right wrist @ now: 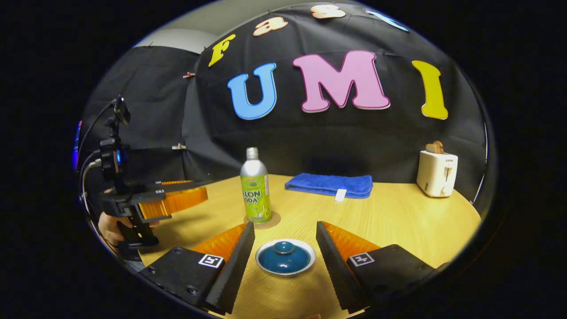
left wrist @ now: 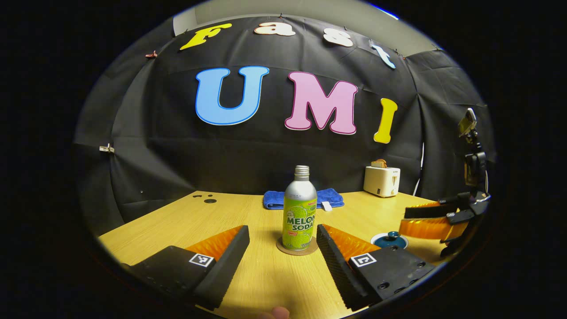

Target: Open the teacup lid with one hand, grasp the water bottle and pour water into the teacup with the other hand; after pouring, place the water bottle on the coaster and then close the teacup lid.

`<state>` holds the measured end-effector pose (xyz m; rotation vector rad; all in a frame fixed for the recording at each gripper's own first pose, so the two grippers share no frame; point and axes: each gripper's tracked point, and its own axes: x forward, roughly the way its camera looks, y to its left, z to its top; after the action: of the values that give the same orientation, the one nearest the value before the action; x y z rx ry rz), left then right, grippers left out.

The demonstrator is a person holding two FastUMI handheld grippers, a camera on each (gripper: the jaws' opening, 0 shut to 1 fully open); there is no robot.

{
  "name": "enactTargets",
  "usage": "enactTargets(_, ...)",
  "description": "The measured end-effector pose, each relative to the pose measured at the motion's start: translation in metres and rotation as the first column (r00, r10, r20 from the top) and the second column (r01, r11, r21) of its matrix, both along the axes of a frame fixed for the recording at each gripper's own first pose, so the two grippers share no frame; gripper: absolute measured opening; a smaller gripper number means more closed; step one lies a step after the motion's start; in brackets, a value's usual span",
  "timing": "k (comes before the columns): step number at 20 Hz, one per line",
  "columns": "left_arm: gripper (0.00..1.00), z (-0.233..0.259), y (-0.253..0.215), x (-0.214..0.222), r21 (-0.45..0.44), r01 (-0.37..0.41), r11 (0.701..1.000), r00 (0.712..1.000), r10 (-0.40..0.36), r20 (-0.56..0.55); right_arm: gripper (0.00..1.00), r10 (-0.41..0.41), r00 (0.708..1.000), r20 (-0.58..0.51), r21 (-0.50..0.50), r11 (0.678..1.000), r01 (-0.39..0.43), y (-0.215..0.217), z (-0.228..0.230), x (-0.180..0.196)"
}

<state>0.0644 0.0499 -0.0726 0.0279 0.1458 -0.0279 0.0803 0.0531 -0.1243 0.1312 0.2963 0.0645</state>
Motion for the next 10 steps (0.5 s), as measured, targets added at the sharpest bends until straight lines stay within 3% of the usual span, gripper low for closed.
enactTargets(3,0.96,0.007,-0.008,-0.003,0.004,0.009,1.000,1.000,-0.009,0.010,0.96,-0.034,0.996,0.080,-0.046,0.998,0.037,-0.022,0.036,-0.020)
enactTargets(10,0.96,0.020,-0.030,-0.019,0.043,0.023,0.999,0.999,-0.024,0.036,0.98,-0.079,0.975,0.205,-0.026,0.996,0.086,-0.062,0.080,-0.062)
